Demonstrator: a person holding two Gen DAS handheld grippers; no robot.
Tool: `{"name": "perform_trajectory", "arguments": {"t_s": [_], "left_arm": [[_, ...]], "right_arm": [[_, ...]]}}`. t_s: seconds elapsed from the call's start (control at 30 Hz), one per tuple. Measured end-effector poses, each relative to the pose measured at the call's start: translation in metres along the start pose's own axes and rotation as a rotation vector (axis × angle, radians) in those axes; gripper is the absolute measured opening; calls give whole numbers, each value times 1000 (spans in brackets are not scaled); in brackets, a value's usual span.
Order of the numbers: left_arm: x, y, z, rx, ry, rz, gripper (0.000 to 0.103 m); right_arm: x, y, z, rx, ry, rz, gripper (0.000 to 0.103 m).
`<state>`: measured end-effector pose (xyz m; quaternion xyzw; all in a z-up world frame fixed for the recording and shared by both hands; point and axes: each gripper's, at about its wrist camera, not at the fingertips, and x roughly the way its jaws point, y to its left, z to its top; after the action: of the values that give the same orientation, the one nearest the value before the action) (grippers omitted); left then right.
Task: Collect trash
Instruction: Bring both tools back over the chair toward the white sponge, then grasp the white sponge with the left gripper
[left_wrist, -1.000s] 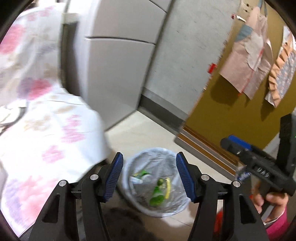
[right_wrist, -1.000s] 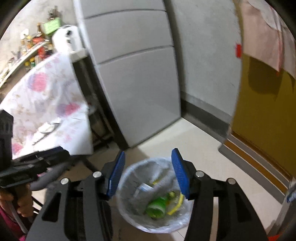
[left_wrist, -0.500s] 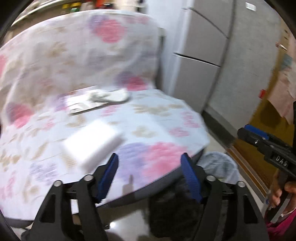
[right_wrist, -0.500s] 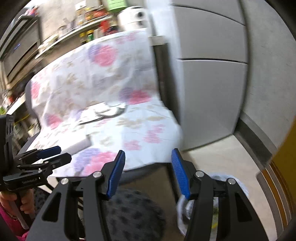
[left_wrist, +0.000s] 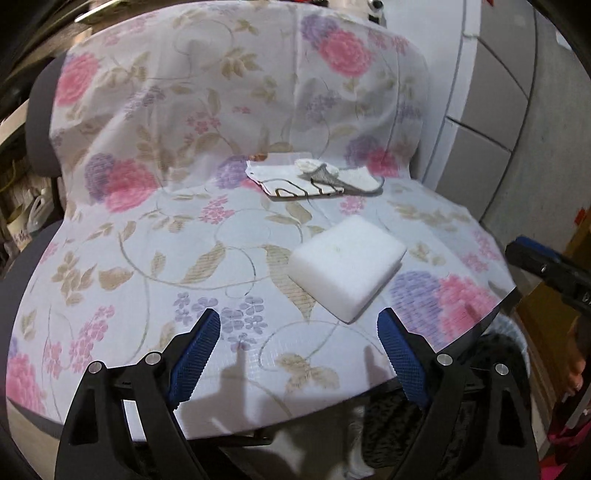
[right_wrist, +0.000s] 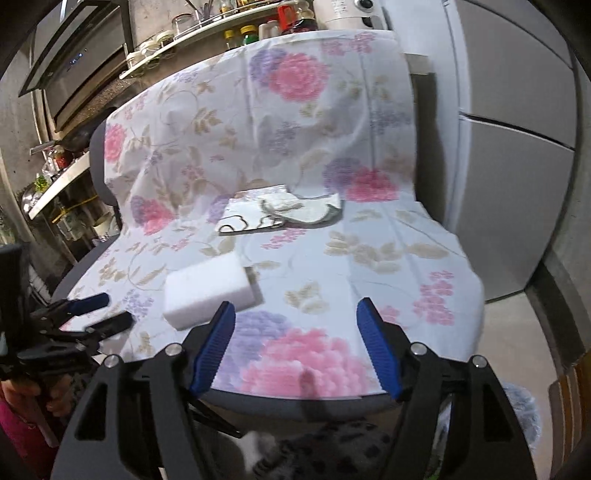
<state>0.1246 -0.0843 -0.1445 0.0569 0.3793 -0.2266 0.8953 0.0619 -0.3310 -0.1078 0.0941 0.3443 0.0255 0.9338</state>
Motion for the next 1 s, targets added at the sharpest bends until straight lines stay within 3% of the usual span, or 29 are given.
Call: {"name": "perform_trajectory", "arguments": {"t_s": [0.2, 0.27, 0.5, 0.6, 0.77, 1.0], "left_arm": [[25, -19, 4, 33, 42, -35, 84], [32, -27, 5, 43, 60, -38, 72], [47, -45, 11, 39, 81, 7, 63], [57, -49, 13, 43, 95, 39, 47], [48, -42, 15, 6, 60, 32, 38], [8, -12, 35, -62, -41, 76, 38]], "right_arm": [[6, 1, -2, -3, 11, 9, 68], [6, -1, -2, 4, 11, 7, 68], [3, -10, -3, 21, 4, 11, 67], [0, -14, -3, 27, -3, 14, 68], [-4, -15, -4, 24, -4, 9, 68], [7, -7, 14, -13, -1, 18, 67]]}}
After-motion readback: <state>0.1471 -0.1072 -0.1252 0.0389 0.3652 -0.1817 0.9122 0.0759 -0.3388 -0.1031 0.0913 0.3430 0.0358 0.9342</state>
